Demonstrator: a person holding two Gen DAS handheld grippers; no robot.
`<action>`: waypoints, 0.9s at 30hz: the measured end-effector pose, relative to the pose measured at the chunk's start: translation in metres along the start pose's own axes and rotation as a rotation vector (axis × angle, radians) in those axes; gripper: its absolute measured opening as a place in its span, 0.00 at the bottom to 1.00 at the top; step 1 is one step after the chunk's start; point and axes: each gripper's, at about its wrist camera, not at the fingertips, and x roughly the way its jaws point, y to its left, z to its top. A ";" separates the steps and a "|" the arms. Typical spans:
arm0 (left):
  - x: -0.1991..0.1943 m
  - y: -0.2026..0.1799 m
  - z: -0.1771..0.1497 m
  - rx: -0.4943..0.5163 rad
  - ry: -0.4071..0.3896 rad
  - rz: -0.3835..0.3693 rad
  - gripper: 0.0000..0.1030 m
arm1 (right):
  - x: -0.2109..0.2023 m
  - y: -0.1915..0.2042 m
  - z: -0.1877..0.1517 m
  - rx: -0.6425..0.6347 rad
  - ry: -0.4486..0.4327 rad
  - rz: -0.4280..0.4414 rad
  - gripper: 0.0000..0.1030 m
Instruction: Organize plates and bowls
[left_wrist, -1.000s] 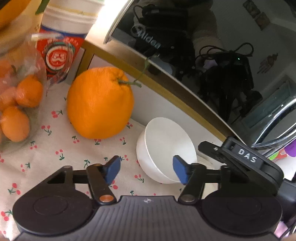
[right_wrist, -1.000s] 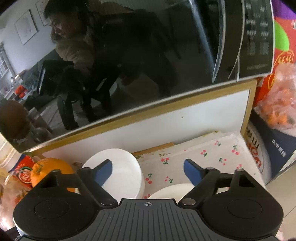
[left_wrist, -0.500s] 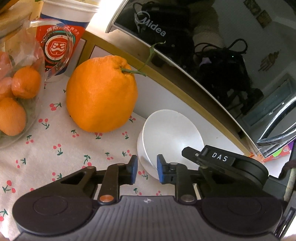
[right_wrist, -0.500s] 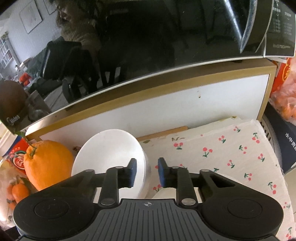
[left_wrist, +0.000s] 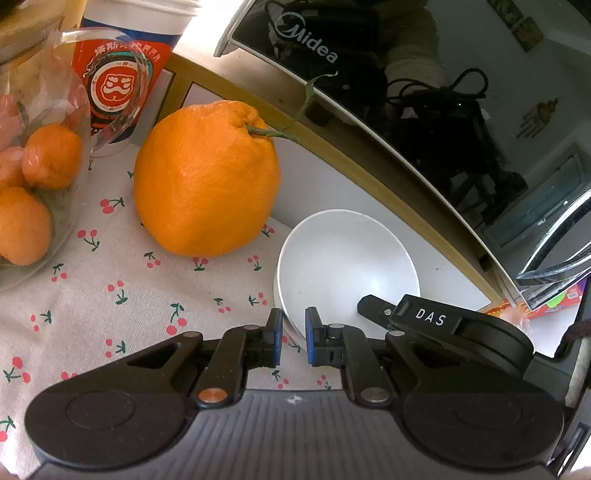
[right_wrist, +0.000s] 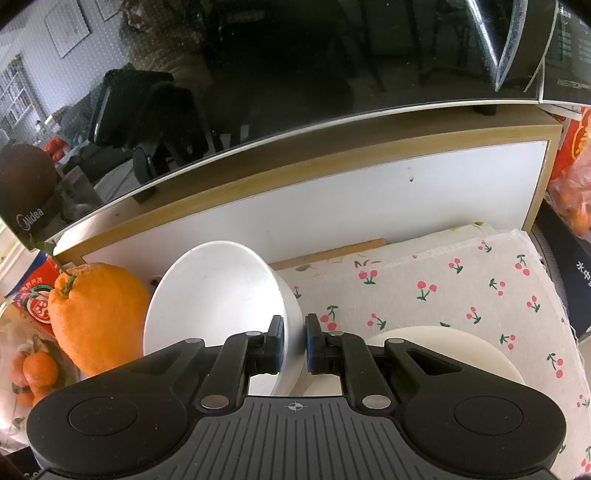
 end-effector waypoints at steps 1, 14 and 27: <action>-0.001 0.000 0.000 0.001 -0.001 -0.001 0.11 | -0.001 0.000 0.000 0.002 -0.002 0.000 0.10; -0.031 -0.004 0.005 -0.002 -0.022 -0.038 0.11 | -0.035 0.005 0.000 0.007 -0.046 -0.004 0.11; -0.077 -0.020 -0.002 0.047 -0.022 -0.053 0.11 | -0.101 0.013 -0.005 0.018 -0.091 -0.008 0.12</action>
